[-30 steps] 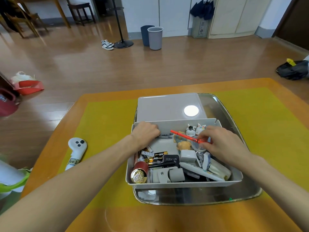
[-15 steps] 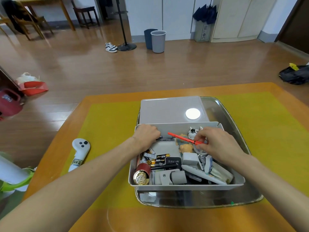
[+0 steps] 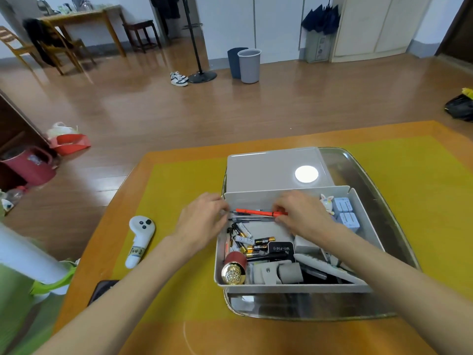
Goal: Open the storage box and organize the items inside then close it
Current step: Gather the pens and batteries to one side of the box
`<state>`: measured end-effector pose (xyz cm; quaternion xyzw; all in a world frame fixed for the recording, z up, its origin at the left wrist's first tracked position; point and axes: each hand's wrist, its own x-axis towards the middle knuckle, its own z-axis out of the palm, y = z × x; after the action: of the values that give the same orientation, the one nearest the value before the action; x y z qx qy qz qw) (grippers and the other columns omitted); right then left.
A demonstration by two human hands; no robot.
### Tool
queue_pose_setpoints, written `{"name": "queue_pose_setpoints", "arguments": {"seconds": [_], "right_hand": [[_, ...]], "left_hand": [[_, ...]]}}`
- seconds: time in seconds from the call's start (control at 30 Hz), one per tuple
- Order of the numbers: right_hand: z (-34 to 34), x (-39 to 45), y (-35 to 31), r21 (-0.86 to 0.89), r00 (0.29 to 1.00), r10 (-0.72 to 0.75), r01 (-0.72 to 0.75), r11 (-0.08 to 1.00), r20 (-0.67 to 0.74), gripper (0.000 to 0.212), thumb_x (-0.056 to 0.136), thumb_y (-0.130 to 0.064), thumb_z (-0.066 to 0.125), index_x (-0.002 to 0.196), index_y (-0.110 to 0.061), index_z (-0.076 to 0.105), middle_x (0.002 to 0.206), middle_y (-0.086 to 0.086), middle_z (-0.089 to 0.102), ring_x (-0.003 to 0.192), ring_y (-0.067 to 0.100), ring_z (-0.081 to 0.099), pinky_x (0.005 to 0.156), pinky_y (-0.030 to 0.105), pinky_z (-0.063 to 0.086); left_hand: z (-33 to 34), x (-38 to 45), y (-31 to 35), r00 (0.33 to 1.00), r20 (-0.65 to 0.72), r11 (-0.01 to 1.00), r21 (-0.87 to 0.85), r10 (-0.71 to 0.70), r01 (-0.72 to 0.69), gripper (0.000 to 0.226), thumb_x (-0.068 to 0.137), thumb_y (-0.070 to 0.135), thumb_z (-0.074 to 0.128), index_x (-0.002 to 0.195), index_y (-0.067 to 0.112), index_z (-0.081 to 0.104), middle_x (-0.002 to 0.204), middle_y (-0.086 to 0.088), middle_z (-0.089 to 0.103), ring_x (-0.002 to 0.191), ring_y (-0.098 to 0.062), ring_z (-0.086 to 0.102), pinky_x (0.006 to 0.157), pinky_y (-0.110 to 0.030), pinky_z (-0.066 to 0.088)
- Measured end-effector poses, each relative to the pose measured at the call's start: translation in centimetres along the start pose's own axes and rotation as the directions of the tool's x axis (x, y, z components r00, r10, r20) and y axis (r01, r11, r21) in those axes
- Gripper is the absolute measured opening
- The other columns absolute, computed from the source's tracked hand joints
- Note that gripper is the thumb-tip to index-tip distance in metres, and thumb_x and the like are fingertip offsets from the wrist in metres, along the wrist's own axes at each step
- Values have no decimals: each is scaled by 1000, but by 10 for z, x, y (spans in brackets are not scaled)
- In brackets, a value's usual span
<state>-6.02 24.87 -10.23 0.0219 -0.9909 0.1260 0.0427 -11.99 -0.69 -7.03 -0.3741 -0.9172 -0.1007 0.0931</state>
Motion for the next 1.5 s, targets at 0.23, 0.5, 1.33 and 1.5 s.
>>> {"name": "queue_pose_setpoints", "arguments": {"seconds": [0.23,0.5,1.33,1.5], "right_hand": [[29,21,-15,-328,984,-176,175,928,27,9,94,-20,60,100,-21,66,102,-2,66,102,24,61,65,33,43],[1,-14,-17,116,976,-165,149,982,141,22,93,-47,63,96,-28,75,91,-12,71,86,10,64,69,32,51],[-58,-97,62,104,971,239,-240,965,23,25,87,-48,74,106,-33,77,91,-9,60,88,19,61,71,38,48],[-57,-103,60,103,969,248,-246,964,-6,19,88,-49,71,97,-33,75,87,-10,59,85,18,60,66,34,45]], "left_hand": [[-13,-38,25,984,158,987,-153,79,-55,27,97,45,51,108,27,69,104,13,57,103,-11,55,69,-30,49],[-21,-52,56,881,467,992,50,79,-115,47,90,67,44,115,32,62,110,7,53,106,-17,53,71,-33,43],[20,26,90,814,465,925,-27,347,-378,18,89,20,62,102,29,69,103,6,68,95,-20,62,65,-31,43],[35,44,100,712,538,842,8,451,-539,16,85,15,65,96,25,71,100,3,69,91,-21,63,65,-32,50]]}}
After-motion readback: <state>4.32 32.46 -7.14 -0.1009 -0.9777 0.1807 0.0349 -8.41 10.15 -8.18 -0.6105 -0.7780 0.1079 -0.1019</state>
